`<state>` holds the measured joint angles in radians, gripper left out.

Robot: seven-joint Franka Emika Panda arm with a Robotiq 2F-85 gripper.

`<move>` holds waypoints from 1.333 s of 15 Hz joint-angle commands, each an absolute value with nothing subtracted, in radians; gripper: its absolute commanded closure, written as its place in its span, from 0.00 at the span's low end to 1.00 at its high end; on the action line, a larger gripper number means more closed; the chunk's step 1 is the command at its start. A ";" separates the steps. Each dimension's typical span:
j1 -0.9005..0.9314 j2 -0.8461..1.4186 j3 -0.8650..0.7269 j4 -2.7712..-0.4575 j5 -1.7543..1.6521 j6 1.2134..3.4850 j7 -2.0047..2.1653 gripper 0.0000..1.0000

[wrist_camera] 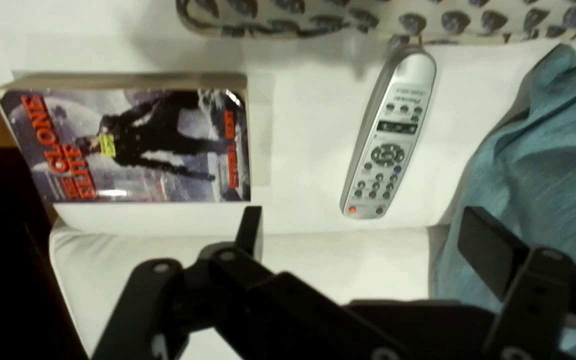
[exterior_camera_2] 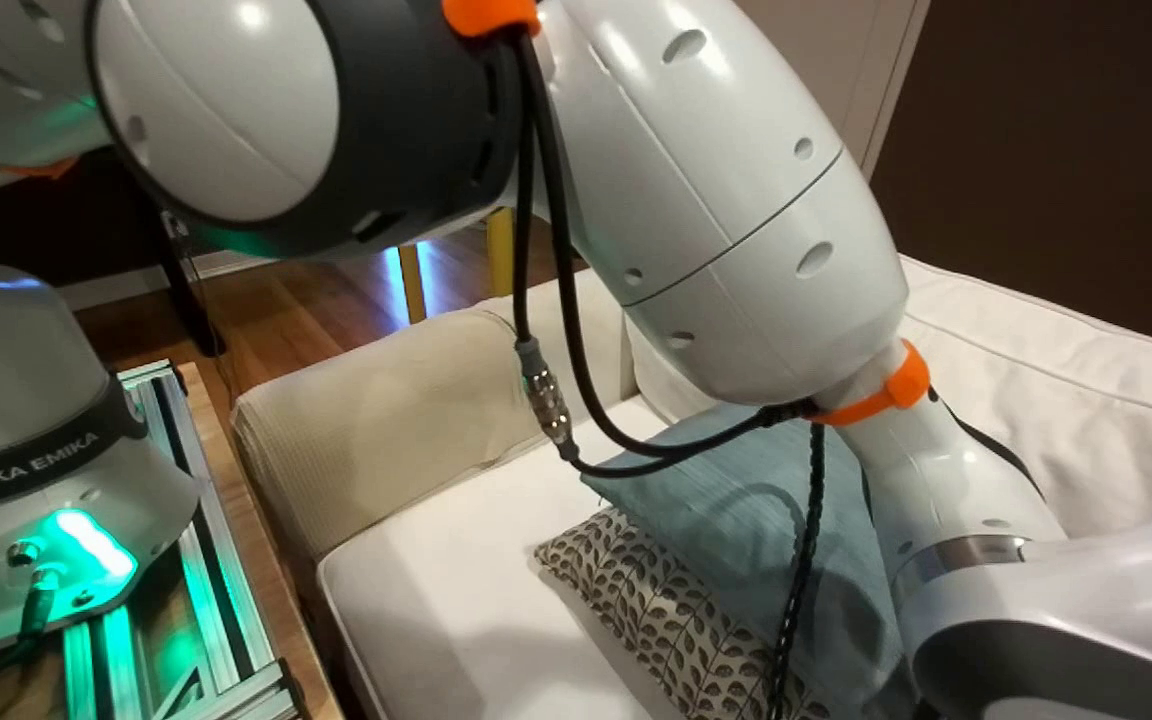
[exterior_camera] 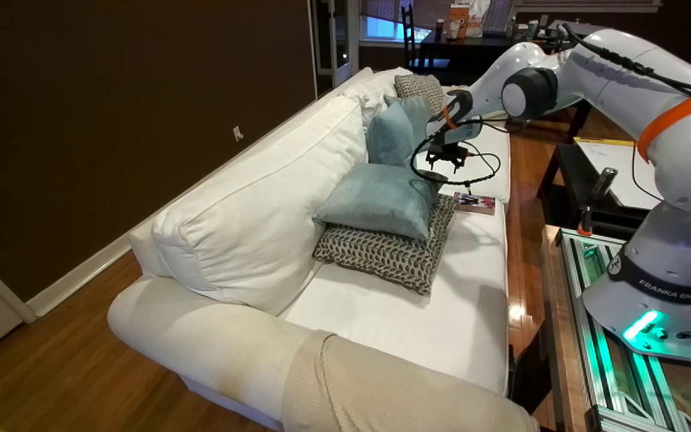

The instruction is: Take out the remote in between the pillows

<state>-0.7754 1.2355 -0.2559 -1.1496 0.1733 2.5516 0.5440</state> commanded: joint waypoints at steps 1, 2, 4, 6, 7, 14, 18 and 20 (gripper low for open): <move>-0.727 1.173 -0.334 -1.259 0.123 2.676 0.547 0.00; -0.721 1.169 -0.351 -1.276 0.114 2.712 0.548 0.00; -0.701 1.140 -0.384 -1.317 0.102 2.742 0.551 0.00; -0.688 1.111 -0.403 -1.358 0.102 2.750 0.546 0.00; -0.687 1.091 -0.398 -1.383 0.107 2.743 0.534 0.00; -0.606 0.918 -0.455 -1.626 0.082 2.758 0.517 0.00; -0.509 0.841 -0.548 -1.744 0.100 2.747 0.508 0.00; -0.453 0.804 -0.600 -1.815 0.093 2.769 0.521 0.00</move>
<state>-0.5397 0.8847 -0.5305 -1.6672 0.0999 2.7269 0.5124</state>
